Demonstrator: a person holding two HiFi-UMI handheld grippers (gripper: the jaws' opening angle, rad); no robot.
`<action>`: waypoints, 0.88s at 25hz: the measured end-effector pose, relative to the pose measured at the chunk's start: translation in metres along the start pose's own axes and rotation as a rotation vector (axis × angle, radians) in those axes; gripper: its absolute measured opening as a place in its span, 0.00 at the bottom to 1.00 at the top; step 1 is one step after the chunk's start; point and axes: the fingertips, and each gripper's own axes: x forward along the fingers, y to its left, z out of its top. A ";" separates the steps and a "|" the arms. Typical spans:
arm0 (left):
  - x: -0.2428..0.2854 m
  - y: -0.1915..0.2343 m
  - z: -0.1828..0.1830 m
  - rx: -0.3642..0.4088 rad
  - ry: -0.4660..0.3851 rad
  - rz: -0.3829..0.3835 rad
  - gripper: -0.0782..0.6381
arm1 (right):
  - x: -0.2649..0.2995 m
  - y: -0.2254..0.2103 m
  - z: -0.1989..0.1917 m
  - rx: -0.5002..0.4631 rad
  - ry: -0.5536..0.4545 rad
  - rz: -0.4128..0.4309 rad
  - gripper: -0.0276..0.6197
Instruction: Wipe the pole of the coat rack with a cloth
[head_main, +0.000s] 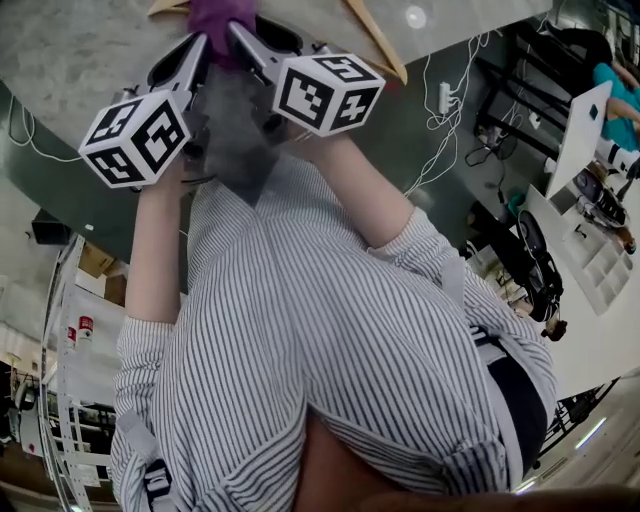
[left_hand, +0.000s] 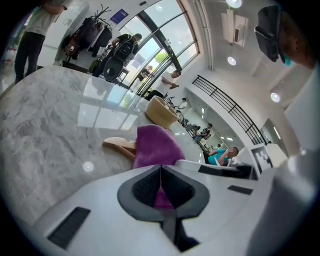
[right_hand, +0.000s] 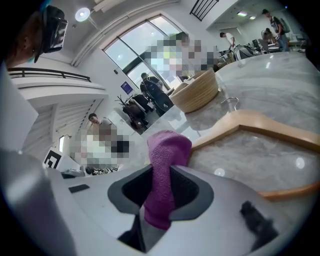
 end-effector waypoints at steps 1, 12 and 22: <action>0.003 -0.005 -0.005 0.008 0.015 -0.004 0.13 | -0.005 -0.005 0.000 0.009 -0.005 -0.007 0.21; 0.025 -0.044 -0.033 0.078 0.102 -0.038 0.13 | -0.044 -0.030 -0.010 0.071 -0.043 -0.040 0.21; 0.043 -0.075 -0.051 0.155 0.165 -0.077 0.13 | -0.087 -0.066 -0.016 0.128 -0.109 -0.107 0.21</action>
